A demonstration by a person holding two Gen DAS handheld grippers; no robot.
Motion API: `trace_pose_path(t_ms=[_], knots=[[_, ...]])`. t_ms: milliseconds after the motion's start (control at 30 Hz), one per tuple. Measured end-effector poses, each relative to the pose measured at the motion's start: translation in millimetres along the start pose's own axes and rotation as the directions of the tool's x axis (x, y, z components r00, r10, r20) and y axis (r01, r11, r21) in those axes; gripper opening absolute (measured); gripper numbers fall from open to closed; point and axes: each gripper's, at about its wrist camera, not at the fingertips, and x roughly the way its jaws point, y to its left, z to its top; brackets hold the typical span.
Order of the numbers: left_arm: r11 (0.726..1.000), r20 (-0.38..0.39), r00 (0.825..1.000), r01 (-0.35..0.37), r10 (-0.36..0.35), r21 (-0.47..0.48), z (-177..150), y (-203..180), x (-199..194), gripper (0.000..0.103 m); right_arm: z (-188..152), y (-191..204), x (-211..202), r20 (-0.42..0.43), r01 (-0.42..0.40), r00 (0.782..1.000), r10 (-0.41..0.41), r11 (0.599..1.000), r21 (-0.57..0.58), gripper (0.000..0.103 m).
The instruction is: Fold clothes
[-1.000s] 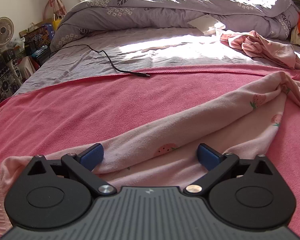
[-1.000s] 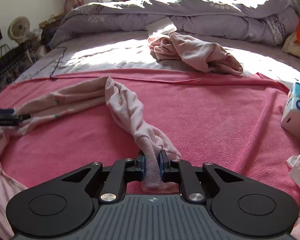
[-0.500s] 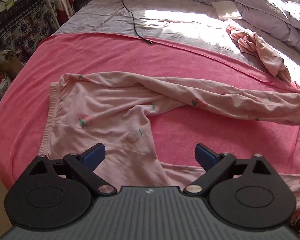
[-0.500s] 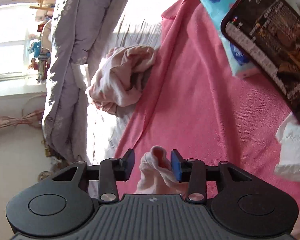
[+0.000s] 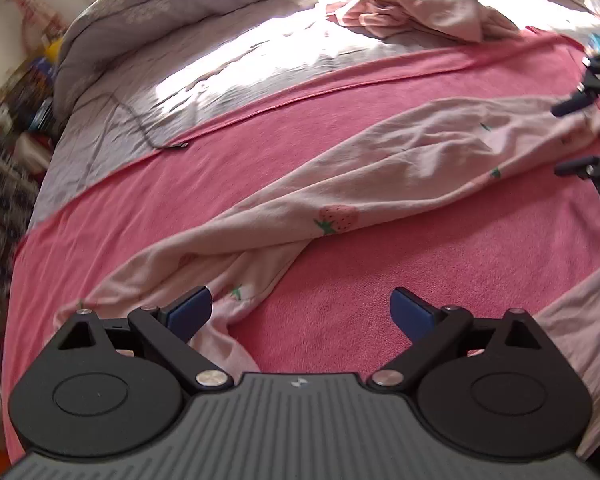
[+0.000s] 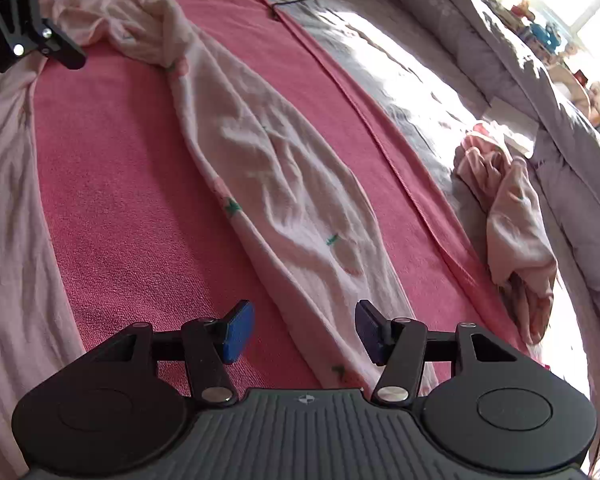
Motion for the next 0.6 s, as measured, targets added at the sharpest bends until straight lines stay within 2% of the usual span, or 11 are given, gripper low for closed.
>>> trace_pose_path(t_ms=[33,100,133,233,267,333,367,400,433,467,600], knots=[[0.991,0.037,0.999,-0.006,0.001,0.132,2,-8,6,0.097,4,2,4,0.003,-0.008,1.0,0.008,0.999,-0.031,0.056],[0.94,0.117,0.993,-0.043,0.003,0.34,2,-18,17,0.097,11,4,11,0.0,-0.024,1.0,0.024,0.997,-0.077,0.053],[0.916,0.139,0.99,-0.057,0.002,0.396,2,-19,22,0.097,14,3,15,-0.006,-0.033,0.999,0.033,0.995,-0.093,0.052],[0.879,0.158,0.987,-0.087,0.013,0.469,4,-19,47,0.095,16,-2,29,-0.048,-0.073,0.997,0.068,0.991,-0.109,0.046],[0.878,0.151,0.988,-0.097,0.028,0.469,6,-19,57,0.091,14,-3,32,-0.059,-0.089,0.995,0.083,0.991,-0.104,0.044],[0.889,0.123,0.991,-0.097,0.046,0.447,11,-17,75,0.072,18,-6,33,-0.074,-0.106,0.992,0.099,0.991,-0.085,0.036],[0.902,0.105,0.993,-0.085,0.045,0.424,13,-14,83,0.058,19,-7,33,-0.081,-0.114,0.991,0.108,0.991,-0.075,0.022],[0.914,0.093,0.995,-0.068,0.034,0.401,16,-11,84,0.045,21,-10,31,-0.082,-0.104,0.992,0.099,0.993,-0.061,0.014],[0.924,0.083,0.996,-0.051,0.021,0.378,18,-7,83,0.036,23,-13,28,-0.083,-0.093,0.993,0.089,0.995,-0.046,0.014],[0.935,0.073,0.997,-0.033,0.008,0.354,21,-4,83,0.016,25,-20,23,-0.079,-0.093,0.993,0.092,0.996,-0.015,0.014],[0.964,0.124,0.992,-0.006,-0.027,0.266,40,17,57,0.014,35,-56,3,-0.061,-0.091,0.993,0.1,0.987,0.134,0.014]])
